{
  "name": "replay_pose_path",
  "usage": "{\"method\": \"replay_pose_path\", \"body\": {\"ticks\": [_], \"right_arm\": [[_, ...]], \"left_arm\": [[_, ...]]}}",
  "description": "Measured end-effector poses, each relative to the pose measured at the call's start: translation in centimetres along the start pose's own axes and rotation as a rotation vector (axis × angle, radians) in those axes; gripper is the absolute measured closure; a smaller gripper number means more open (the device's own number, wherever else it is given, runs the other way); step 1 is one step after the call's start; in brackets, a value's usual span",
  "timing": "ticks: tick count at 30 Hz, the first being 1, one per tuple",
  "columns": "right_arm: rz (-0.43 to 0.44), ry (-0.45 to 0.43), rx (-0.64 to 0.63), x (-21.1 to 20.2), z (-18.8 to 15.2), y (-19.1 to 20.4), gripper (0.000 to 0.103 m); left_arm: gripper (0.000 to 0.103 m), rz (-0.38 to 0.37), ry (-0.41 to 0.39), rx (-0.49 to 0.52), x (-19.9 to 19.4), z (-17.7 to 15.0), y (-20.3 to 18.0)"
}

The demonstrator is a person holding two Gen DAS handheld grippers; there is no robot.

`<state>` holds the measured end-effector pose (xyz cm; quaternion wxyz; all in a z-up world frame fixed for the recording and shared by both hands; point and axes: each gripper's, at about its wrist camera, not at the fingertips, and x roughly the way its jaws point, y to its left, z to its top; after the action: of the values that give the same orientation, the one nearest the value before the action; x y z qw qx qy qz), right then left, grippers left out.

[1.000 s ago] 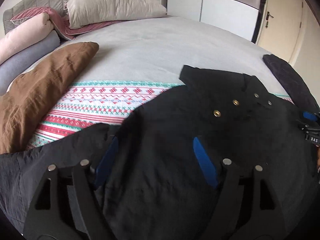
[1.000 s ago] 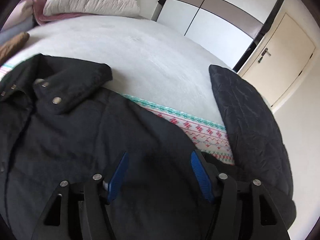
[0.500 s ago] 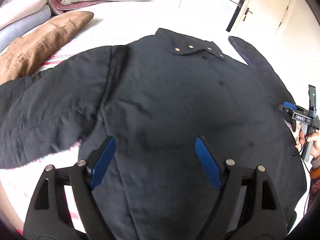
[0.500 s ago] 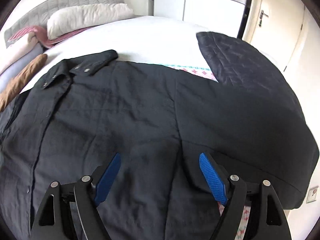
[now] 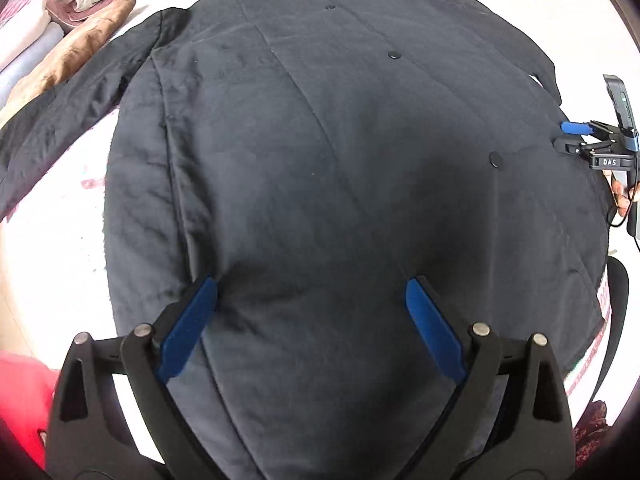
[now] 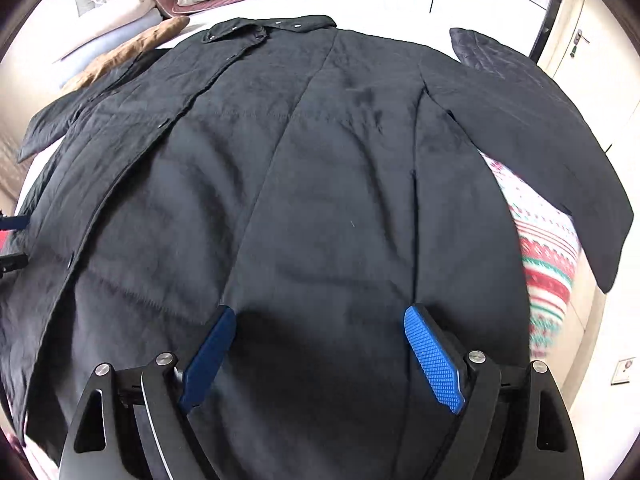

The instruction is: Fold large clothes

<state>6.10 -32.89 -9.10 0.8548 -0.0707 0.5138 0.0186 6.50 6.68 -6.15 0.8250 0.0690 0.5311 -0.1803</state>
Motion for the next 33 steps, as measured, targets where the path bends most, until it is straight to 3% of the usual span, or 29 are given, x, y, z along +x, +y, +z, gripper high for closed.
{"method": "replay_pose_path", "body": {"ticks": [6,13,19,24,28,33], "right_arm": [[-0.009,-0.108,0.103,-5.4,-4.1,-2.7,0.015],[0.066,-0.093,0.249,-6.1,-7.1,-4.3,0.015],[0.078,-0.109,0.299,-6.5,-6.8,-6.4,0.015],[0.111,-0.173,0.395,-6.2,-5.4,-10.2,0.015],[0.184,-0.245,0.583,-4.8,-3.8,-15.2,0.014],[0.285,-0.294,0.84,-1.7,-1.8,-21.1,0.014]], "left_arm": [[0.007,0.022,-0.08,-0.123,-4.2,-3.4,1.5],[0.007,-0.063,-0.107,-0.2,-4.3,-3.9,-1.7],[0.007,-0.087,-0.162,-0.316,-4.8,-2.9,-3.8],[0.006,-0.139,-0.119,-0.289,-4.0,-0.9,-5.1],[0.006,-0.145,-0.087,-0.271,-3.1,0.8,-6.1],[0.006,-0.169,0.024,-0.35,-1.3,3.6,-4.8]]}}
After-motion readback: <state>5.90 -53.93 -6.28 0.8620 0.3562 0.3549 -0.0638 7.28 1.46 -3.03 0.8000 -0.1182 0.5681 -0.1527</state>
